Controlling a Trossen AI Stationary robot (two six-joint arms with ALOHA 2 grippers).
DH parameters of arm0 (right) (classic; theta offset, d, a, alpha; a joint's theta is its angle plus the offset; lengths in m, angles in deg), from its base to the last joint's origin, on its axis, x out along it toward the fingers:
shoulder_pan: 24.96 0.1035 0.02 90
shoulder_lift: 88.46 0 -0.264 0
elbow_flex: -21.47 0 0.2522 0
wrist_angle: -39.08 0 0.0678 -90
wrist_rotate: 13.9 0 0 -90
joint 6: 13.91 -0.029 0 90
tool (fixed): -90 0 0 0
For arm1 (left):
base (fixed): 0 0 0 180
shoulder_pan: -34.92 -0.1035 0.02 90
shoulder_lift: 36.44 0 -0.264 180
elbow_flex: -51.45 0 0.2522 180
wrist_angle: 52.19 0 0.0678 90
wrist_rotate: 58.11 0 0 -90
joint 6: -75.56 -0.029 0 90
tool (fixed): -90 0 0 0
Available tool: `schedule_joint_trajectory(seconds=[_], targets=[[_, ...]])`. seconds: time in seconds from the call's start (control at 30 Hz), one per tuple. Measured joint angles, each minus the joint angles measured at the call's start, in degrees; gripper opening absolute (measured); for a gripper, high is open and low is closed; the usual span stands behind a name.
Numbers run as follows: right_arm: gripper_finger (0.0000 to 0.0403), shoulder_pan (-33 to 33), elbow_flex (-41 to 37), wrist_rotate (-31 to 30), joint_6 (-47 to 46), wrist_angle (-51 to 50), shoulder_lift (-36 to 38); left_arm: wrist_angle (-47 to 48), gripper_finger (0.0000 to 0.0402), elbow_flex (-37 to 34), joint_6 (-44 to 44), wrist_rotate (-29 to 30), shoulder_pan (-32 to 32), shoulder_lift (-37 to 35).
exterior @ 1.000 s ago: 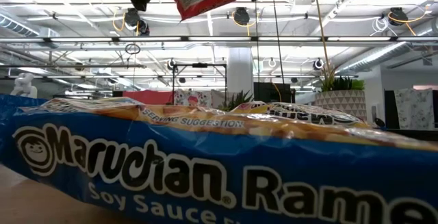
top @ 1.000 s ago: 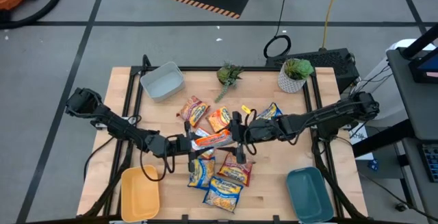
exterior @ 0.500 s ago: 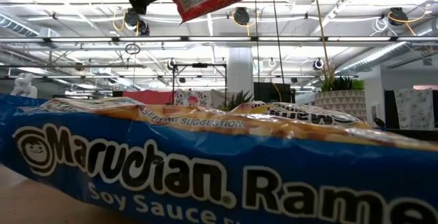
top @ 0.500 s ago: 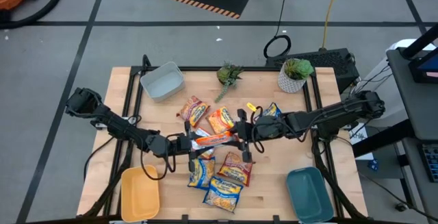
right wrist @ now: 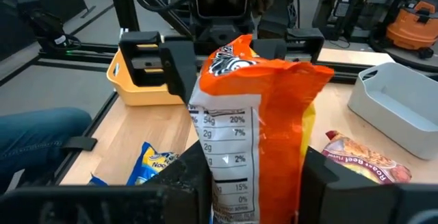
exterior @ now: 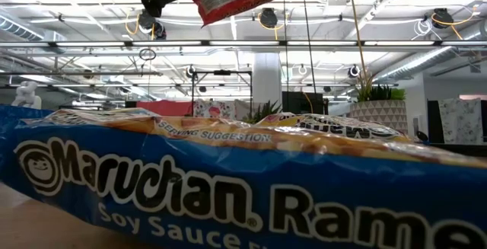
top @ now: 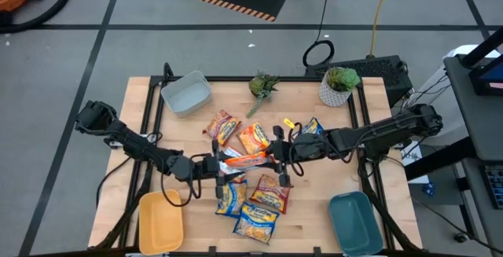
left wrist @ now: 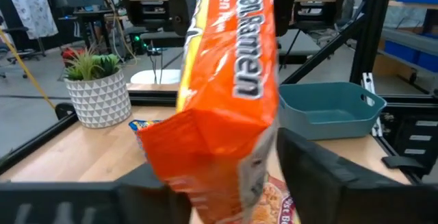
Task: Sort Maruchan noodles
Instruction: Put the right orange noodle pack into the blue bin
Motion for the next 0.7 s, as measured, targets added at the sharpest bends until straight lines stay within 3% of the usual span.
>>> schedule_joint_trajectory(seconds=[0.17,0.27,0.5,0.7], targets=[[0.0115,0.9,0.0,-0.5,-0.2,-1.7,0.4,0.0,0.0287,0.0,0.6,-0.4,0.7,-0.2],[0.0115,2.0,0.0,-0.5,-2.7,-5.2,2.0,0.4,0.0311,0.0,0.5,-0.5,1.3,-1.9],[0.0115,7.3,0.0,-0.9,-12.3,-16.5,7.7,6.2,0.0316,0.0,1.2,2.5,2.8,-7.0],[0.0115,12.2,2.2,-0.9,-27.8,-31.0,11.5,11.9,0.0317,0.0,4.5,2.8,3.3,-8.5]])
